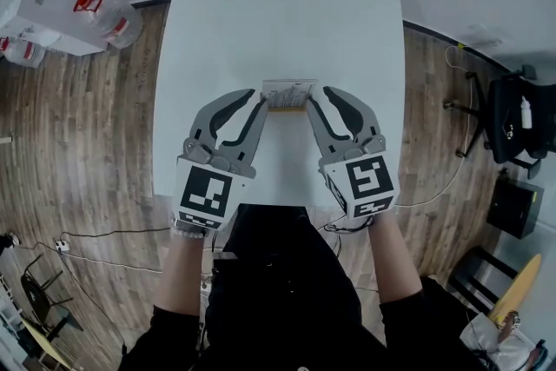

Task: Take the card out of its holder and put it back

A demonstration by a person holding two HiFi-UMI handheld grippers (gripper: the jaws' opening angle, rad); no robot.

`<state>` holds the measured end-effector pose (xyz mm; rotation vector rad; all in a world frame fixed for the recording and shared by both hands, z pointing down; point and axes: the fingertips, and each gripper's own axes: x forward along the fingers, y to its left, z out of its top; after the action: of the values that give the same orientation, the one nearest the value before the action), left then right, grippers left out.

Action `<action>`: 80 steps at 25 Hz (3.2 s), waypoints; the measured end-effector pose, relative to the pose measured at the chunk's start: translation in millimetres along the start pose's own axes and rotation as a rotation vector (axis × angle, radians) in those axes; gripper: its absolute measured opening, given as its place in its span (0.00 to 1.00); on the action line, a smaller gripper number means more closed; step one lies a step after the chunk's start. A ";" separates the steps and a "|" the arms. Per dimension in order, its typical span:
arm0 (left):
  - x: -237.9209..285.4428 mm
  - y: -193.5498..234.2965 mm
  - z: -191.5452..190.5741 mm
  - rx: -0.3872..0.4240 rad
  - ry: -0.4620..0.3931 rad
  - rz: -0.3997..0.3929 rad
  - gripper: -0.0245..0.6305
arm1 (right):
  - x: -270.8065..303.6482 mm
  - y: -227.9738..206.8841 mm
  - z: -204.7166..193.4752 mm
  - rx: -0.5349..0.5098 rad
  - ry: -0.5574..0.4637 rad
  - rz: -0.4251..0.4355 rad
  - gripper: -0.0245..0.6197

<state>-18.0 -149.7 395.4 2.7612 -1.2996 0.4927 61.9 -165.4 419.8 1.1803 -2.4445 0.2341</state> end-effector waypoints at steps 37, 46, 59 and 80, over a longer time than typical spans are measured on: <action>37.1 0.1 -43.1 -0.014 0.093 -0.019 0.13 | 26.2 -2.8 -29.1 0.033 0.042 -0.027 0.18; 34.5 1.1 -41.3 -0.023 0.096 -0.018 0.13 | 25.0 -1.8 -25.9 0.032 0.044 -0.023 0.18; 27.1 -1.5 -30.8 -0.032 0.076 -0.015 0.12 | 16.5 0.2 -17.8 0.025 0.036 -0.028 0.18; 8.1 -2.3 9.0 -0.014 0.013 -0.006 0.12 | -8.4 2.8 21.0 -0.016 -0.024 -0.060 0.18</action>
<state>-9.1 -155.8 389.5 2.7455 -1.2861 0.4981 58.3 -164.5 397.3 1.2544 -2.4225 0.1832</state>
